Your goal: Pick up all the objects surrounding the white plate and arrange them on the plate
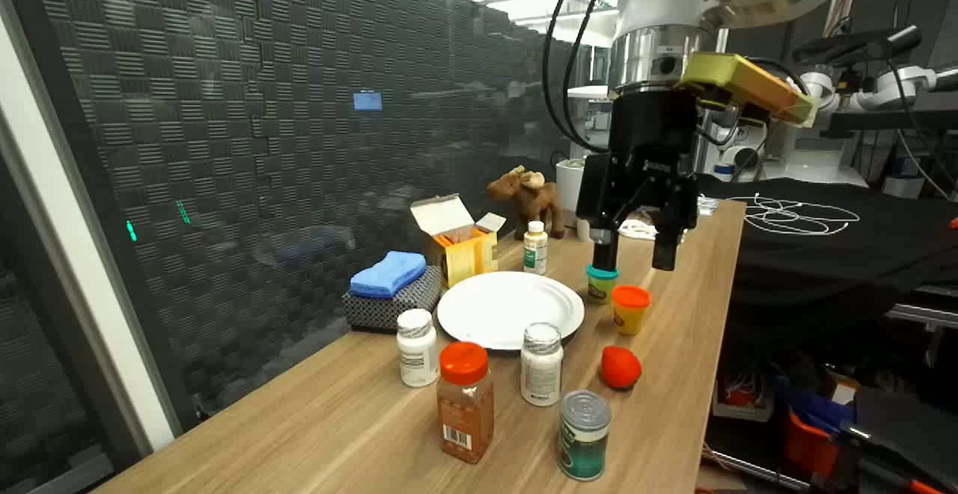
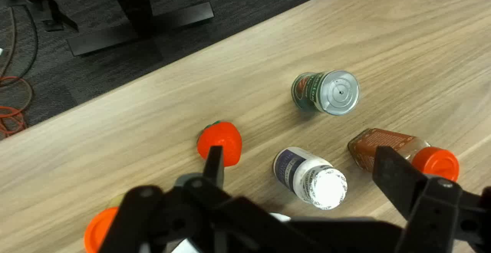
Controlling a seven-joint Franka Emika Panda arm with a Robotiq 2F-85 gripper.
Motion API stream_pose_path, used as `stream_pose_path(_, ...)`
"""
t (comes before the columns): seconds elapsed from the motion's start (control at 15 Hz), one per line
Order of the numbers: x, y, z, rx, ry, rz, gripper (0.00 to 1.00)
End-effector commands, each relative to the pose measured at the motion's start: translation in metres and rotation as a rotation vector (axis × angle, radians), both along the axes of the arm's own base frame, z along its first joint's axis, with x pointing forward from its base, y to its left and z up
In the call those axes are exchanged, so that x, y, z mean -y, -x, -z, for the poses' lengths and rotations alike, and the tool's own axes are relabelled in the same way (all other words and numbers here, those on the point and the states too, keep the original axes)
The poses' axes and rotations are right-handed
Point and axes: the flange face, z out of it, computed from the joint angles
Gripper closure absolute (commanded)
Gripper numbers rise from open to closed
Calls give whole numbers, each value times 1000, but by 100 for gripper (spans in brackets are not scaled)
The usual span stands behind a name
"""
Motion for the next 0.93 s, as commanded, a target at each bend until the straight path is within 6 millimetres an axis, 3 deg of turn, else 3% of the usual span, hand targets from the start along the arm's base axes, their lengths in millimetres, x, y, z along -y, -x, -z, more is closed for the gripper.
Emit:
stream_pose_path(0.0,0,-1,-2,3,0,0,0)
stream_pose_path(0.47,3,-8,-7,20,11,15,0)
stream_pose_path(0.87,46,-43,-24,31,239,93,0)
